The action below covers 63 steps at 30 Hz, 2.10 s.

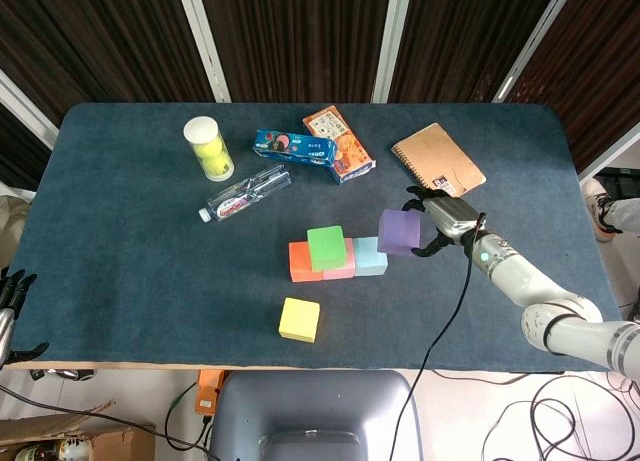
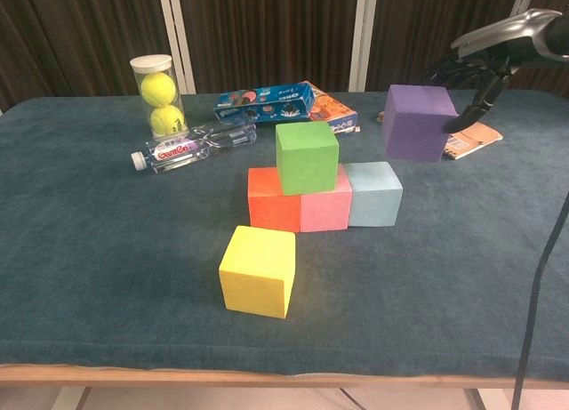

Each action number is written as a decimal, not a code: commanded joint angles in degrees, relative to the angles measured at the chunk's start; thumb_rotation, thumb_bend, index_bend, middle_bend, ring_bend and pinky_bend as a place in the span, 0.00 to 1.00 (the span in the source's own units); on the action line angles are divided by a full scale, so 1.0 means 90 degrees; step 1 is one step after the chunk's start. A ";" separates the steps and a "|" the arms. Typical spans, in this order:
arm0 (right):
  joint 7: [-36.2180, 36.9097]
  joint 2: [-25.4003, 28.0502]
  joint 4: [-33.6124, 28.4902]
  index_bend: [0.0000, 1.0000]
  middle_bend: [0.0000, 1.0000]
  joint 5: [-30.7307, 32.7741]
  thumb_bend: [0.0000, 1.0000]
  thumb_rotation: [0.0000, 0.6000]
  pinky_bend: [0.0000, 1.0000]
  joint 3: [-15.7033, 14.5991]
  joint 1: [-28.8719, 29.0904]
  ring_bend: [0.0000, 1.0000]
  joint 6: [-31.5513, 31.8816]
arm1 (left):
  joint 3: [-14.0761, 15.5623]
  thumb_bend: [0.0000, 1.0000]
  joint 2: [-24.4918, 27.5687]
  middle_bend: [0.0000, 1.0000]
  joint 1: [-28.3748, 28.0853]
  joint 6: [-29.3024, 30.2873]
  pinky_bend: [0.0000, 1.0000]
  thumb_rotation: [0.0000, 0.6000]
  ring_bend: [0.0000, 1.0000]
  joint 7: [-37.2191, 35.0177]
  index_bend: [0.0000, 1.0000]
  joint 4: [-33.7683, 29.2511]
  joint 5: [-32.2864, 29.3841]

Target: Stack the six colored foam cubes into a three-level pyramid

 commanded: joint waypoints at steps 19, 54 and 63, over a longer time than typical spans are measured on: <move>0.1078 -0.0436 0.0770 0.47 0.00 -0.1255 0.38 1.00 0.00 0.0559 0.0017 0.00 -0.0968 | -0.0065 0.12 -0.0063 0.00 -0.0126 -0.0140 0.11 0.97 0.00 0.0245 0.05 -0.0057 -0.0211; 0.1467 -0.1032 0.0966 0.36 0.00 -0.1647 0.38 1.00 0.00 0.0250 0.0387 0.00 -0.0813 | -0.0023 0.12 -0.0014 0.00 -0.0119 -0.0084 0.11 0.97 0.00 0.0246 0.05 -0.0106 -0.0196; 0.1471 -0.1075 0.0979 0.18 0.00 -0.1552 0.38 1.00 0.00 0.0140 0.0483 0.00 -0.0785 | -0.0015 0.12 0.0015 0.00 -0.0113 -0.0078 0.11 0.98 0.00 0.0241 0.05 -0.0134 -0.0195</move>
